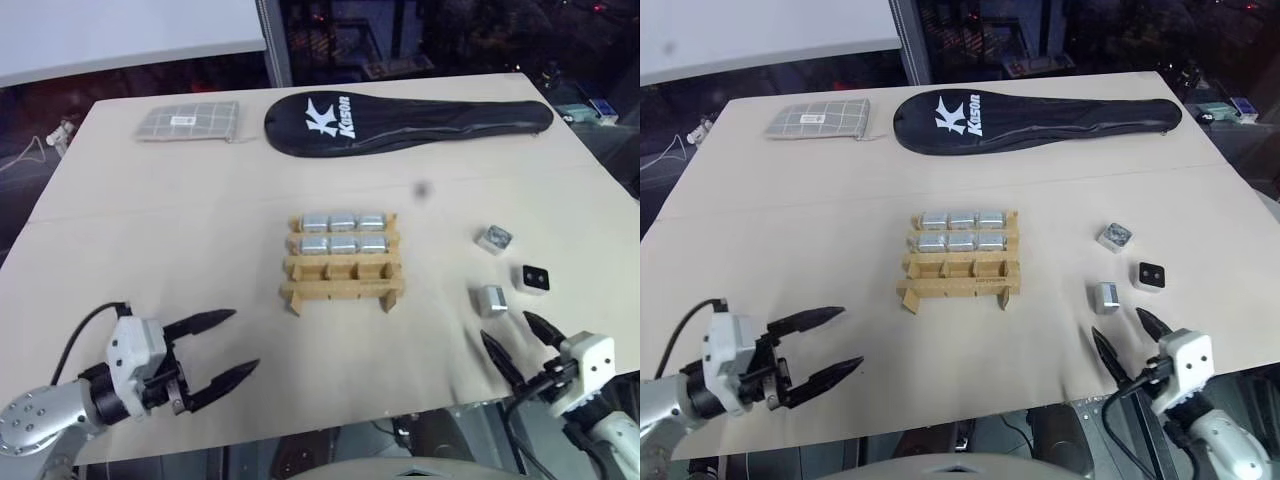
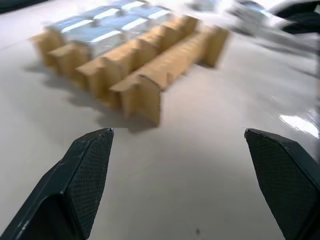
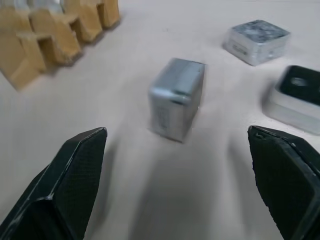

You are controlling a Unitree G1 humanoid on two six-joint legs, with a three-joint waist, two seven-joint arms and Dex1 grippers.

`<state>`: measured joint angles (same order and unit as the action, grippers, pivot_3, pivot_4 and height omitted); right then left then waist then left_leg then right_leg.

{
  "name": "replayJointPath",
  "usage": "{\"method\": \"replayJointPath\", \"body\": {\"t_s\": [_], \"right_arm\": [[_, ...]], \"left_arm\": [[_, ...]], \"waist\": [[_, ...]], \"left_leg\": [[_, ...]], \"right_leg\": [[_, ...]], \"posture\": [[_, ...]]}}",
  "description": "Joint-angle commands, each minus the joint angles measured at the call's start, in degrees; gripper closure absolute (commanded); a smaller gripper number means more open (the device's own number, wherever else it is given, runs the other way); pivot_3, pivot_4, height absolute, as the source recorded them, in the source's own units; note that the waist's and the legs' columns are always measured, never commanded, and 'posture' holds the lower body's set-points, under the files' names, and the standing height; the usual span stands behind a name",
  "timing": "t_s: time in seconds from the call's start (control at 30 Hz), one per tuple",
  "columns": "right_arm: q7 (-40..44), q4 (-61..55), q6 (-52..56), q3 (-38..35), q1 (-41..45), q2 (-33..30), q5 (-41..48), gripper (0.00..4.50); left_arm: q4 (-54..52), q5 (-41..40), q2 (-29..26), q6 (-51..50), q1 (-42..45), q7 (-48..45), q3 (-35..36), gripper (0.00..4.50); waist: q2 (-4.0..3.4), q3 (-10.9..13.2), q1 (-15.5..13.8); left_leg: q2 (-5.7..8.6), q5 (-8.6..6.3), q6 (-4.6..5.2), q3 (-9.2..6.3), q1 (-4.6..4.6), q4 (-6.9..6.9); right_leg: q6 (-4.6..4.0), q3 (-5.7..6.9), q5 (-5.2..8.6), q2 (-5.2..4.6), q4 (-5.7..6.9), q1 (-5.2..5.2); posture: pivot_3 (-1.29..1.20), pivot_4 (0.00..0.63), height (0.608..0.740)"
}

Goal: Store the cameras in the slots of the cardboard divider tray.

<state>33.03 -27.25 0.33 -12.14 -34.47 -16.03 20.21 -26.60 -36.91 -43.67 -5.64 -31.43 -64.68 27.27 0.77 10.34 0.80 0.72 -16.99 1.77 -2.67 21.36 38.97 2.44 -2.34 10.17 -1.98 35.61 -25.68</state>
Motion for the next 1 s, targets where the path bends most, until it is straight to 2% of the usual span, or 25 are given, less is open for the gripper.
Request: {"method": "replayJointPath", "body": {"t_s": [0.03,0.3,0.67,0.7,0.73,0.9,0.93,1.0], "right_arm": [[-9.0,-5.5,2.5,3.0,1.8,4.1,-4.4,0.00],[-12.9,-4.5,4.2,7.0,4.4,5.1,-8.1,0.00],[-17.1,-2.6,3.4,7.1,6.7,6.6,-10.2,0.00],[-17.3,-2.6,3.1,7.0,6.8,6.8,-10.1,0.54],[-17.6,-2.6,2.8,7.0,6.9,7.0,-10.1,0.84],[-17.3,-2.7,2.3,7.2,6.7,6.8,-10.3,3.39],[-17.2,-2.6,2.0,7.1,6.7,6.7,-10.3,3.76],[-16.6,-2.6,1.3,6.8,6.8,6.2,-10.3,3.75]], "left_arm": [[-1.3,-6.2,-5.3,-1.7,3.6,-6.7,5.1,0.15],[-2.2,-9.6,-10.1,-4.2,5.3,-16.5,7.7,0.15],[-2.3,-9.6,-11.4,-8.1,10.0,-18.2,6.0,0.15],[-2.1,-9.4,-11.4,-8.2,10.4,-18.3,5.9,0.00],[-1.7,-8.9,-11.5,-8.2,10.8,-18.5,5.8,0.00],[-0.8,-8.0,-11.2,-8.5,11.8,-18.9,5.6,0.00],[-0.8,-8.0,-11.1,-8.6,11.9,-18.9,5.6,0.00],[-0.8,-8.1,-11.0,-9.0,12.1,-18.8,5.7,0.00]], "waist": [[0.07,0.0,0.1],[0.10,0.0,0.2],[0.11,0.0,0.2],[0.11,0.0,0.2],[0.11,0.0,0.2],[0.11,0.0,0.2],[0.12,0.0,0.2],[0.12,0.0,0.2]], "left_leg": [[-0.01,0.00,0.00,0.01,0.01,0.00],[0.04,-0.01,0.00,0.34,-0.06,-0.04],[0.01,-0.01,0.01,0.48,-0.24,-0.04],[0.01,0.00,0.01,0.49,-0.24,-0.04],[0.01,0.00,0.01,0.50,-0.25,-0.04],[0.01,0.00,0.01,0.53,-0.28,-0.04],[0.01,0.00,0.01,0.53,-0.28,-0.04],[0.01,0.00,0.01,0.53,-0.29,-0.04]], "right_leg": [[0.00,0.01,0.00,0.00,0.00,-0.03],[0.00,-0.04,-0.01,0.08,0.00,-0.04],[0.00,-0.11,-0.01,0.14,0.11,0.00],[0.00,-0.11,-0.01,0.14,0.11,0.00],[0.00,-0.11,-0.01,0.14,0.11,0.00],[0.00,-0.17,-0.01,0.15,0.12,0.00],[0.00,-0.17,-0.01,0.15,0.12,0.00],[0.00,-0.18,-0.01,0.15,0.13,0.00]], "posture": [[0.00,0.150,0.740],[0.00,0.150,0.740],[0.00,0.150,0.740],[0.00,0.150,0.740],[0.00,0.150,0.740],[0.00,0.150,0.740],[0.00,0.150,0.740],[0.00,0.150,0.740]]}}
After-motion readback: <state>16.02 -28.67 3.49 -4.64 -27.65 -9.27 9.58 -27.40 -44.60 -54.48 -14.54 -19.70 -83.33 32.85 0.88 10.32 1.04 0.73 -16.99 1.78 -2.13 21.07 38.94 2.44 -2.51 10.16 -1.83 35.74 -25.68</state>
